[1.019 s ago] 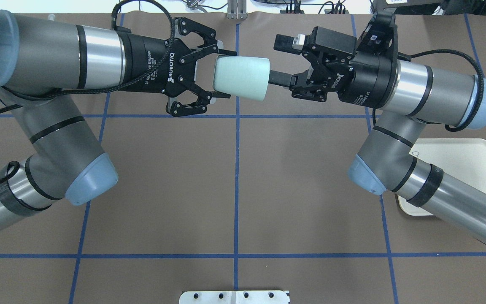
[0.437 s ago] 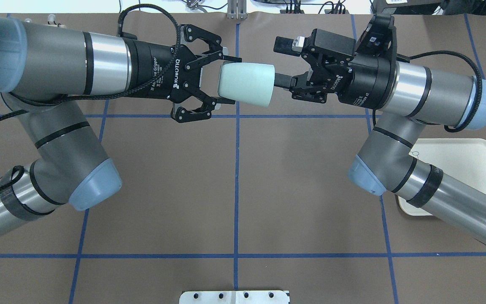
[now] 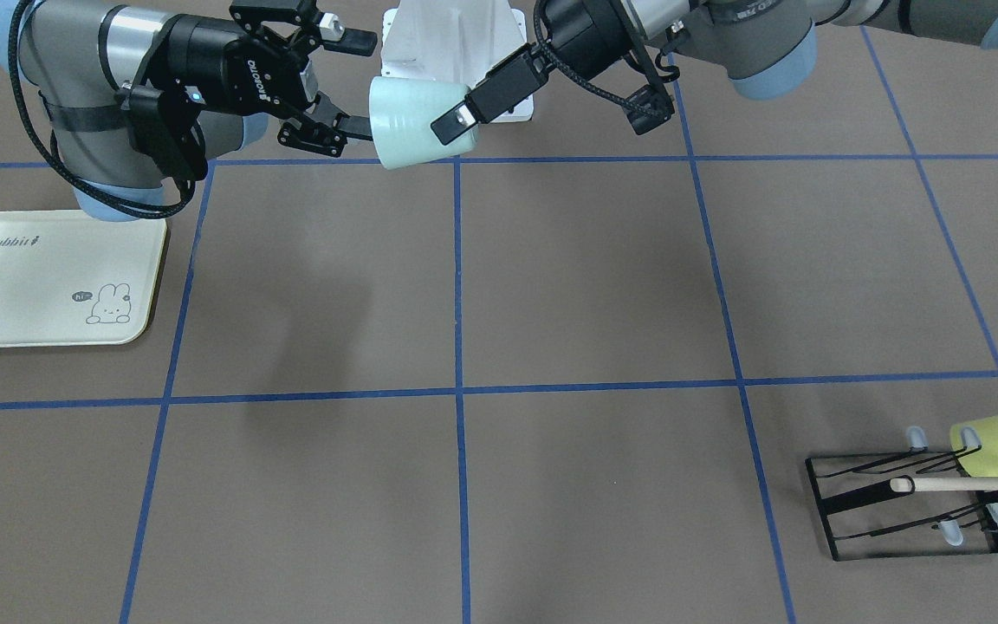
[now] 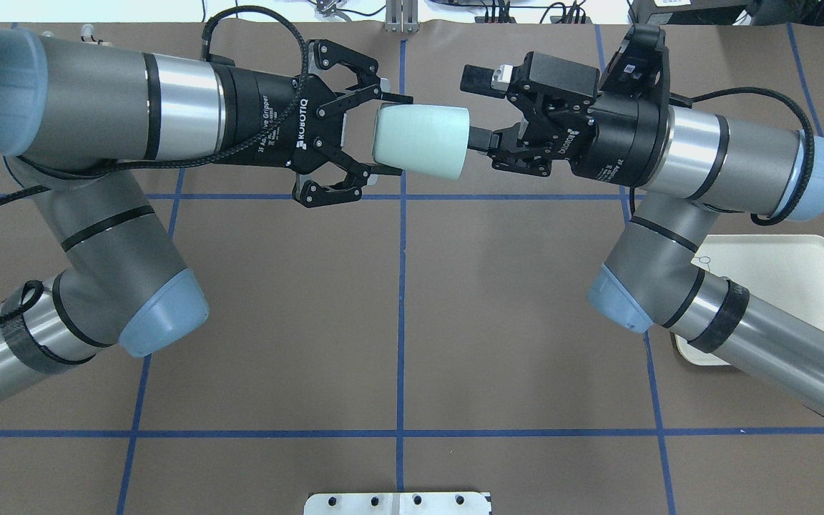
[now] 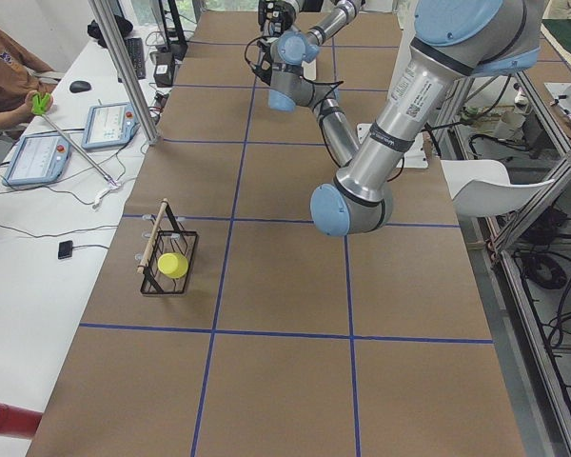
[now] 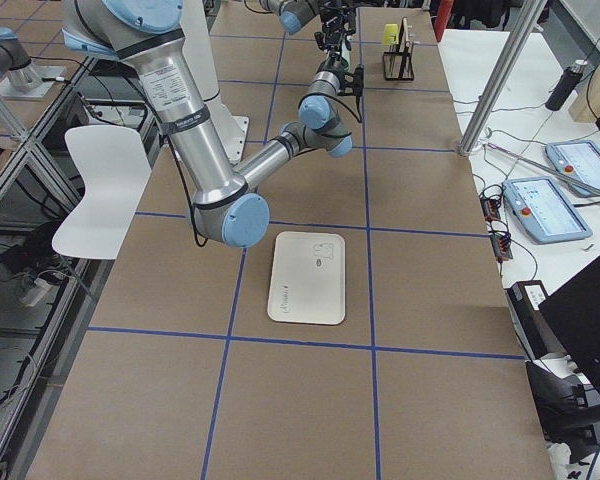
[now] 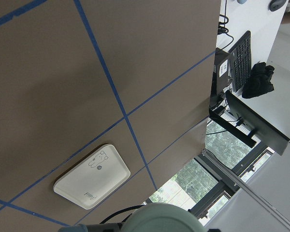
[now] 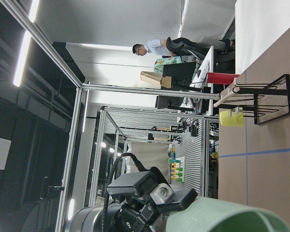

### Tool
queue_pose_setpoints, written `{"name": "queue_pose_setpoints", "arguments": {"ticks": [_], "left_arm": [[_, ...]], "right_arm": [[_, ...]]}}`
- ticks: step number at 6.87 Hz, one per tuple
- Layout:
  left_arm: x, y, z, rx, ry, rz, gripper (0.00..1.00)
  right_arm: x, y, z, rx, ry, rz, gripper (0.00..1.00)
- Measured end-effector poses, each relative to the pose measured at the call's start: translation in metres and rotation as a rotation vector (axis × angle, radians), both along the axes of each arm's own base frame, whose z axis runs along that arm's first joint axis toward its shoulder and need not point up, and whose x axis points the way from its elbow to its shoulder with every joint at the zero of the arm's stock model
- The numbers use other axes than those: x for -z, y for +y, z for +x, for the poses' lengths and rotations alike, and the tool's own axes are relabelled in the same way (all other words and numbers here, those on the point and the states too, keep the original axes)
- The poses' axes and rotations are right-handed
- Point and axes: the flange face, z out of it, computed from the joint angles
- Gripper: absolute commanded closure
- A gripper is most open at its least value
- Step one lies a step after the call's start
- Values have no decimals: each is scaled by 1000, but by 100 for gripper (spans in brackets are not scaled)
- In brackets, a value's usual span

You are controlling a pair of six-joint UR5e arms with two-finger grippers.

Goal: Left arm grabs green cup and hands to right arm on tray

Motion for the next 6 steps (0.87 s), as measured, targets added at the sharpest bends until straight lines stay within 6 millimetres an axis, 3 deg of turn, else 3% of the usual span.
{"name": "queue_pose_setpoints", "arguments": {"ticks": [1,6], "left_arm": [[-1,-1,1,0,-2,-3,77],[2,1,-1,-1,9,1,76]], "right_arm": [[0,0,0,0,-1,1,23],[0,0,0,-1,-1,-2,38]]}}
